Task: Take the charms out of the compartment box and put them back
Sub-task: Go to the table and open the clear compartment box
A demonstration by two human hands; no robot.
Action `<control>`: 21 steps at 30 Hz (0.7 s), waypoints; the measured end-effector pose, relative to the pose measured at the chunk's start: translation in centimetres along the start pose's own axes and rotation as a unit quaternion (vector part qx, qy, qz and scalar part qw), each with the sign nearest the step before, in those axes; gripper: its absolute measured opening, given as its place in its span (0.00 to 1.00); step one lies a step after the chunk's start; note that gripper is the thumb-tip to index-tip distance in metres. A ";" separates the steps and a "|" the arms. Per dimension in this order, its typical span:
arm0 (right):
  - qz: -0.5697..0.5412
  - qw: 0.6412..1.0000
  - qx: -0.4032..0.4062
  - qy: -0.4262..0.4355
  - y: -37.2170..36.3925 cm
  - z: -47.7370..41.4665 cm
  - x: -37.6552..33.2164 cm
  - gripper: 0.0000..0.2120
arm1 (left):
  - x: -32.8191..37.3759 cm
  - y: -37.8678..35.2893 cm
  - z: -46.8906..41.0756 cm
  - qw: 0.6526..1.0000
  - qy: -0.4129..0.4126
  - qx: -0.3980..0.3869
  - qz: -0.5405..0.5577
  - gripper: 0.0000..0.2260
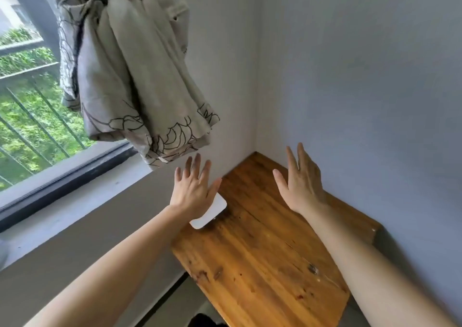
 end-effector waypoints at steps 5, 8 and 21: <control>0.001 0.999 -0.012 -0.049 -5.5 -0.4 1.2 0.35 | -0.9 -7.6 -2.9 0.998 -0.017 -0.059 -0.030 0.33; 0.001 0.995 -0.020 -0.096 -10.3 -0.5 1.9 0.35 | -1.9 -13.7 -5.6 0.993 -0.021 -0.112 -0.021 0.34; -0.043 0.981 -0.110 -0.155 -29.8 1.8 0.8 0.35 | -5.7 -29.3 -8.5 0.985 -0.025 -0.169 -0.026 0.34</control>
Point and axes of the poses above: each hand's wrist, its own z-axis away from the middle knuckle, its own y-axis out of the back of the hand, x = y × z, the point moved 7 cm from there along -z, towards the middle knuckle, and after that the axes turned 8 degrees about y, right-handed, at the moved point
